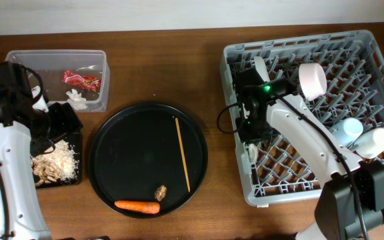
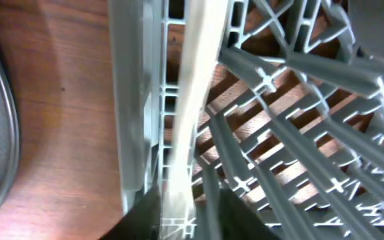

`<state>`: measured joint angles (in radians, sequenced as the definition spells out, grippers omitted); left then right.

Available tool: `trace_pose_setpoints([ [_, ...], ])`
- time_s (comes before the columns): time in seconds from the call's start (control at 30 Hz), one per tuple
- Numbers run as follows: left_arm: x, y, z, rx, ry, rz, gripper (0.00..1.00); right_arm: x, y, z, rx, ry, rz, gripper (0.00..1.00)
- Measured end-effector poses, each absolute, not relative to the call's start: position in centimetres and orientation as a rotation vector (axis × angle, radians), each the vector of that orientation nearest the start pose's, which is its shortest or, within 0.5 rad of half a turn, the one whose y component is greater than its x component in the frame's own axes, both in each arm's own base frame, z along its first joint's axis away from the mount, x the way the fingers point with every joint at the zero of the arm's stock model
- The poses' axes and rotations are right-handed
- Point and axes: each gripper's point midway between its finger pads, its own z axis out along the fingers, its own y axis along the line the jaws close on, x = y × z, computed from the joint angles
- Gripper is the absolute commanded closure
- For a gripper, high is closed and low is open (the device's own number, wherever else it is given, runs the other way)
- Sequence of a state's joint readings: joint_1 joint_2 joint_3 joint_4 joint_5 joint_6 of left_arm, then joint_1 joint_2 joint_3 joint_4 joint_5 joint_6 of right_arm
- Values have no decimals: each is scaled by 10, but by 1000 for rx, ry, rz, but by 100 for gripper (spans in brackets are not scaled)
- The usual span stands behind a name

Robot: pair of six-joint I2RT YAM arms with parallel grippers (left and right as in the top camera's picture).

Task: Sort waste into correct bins and load items into the dishwasher rack
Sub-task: 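Place the white fork into the rack with the right gripper, then reach the right gripper to the wooden chopstick and grasp it, then lay the chopstick in the rack with the right gripper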

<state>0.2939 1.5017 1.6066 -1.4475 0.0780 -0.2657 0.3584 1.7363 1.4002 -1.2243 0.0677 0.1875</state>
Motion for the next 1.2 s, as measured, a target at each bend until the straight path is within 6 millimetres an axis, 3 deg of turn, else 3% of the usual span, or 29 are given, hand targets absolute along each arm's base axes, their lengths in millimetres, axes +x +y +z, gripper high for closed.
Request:
trace_pose_setpoints([
  [0.1, 286, 73, 223, -791, 2800, -109, 20, 298, 99, 107, -273, 3114, -104, 60],
  [0.27, 286, 72, 223, -792, 2802, -109, 20, 324, 118, 152, -271, 2999, 2, 52],
  [0.37, 286, 72, 223, -791, 2801, -109, 20, 335, 154, 179, -336, 2880, 159, 49],
  [0.47, 286, 72, 223, -791, 2801, -109, 20, 329, 195, 182, -425, 2830, 265, 47],
  [0.6, 286, 72, 223, -791, 2801, -109, 20, 312, 249, 155, -562, 2846, 324, 48],
  [0.73, 286, 73, 223, -791, 2801, -109, 20, 301, 287, 95, -590, 2954, 306, 48],
  [0.87, 286, 72, 223, -791, 2801, -109, 19, 292, 302, 47, -555, 3049, 258, 50],
  [0.97, 286, 73, 223, -791, 2801, -109, 20, 290, 307, 23, -528, 3086, 234, 61],
  [1.1, 286, 72, 223, -791, 2801, -109, 20, 288, 305, 5, -472, 3130, 195, 85],
  [1.2, 286, 73, 223, -791, 2801, -109, 20, 288, 304, 3, -450, 3135, 181, 95],
])
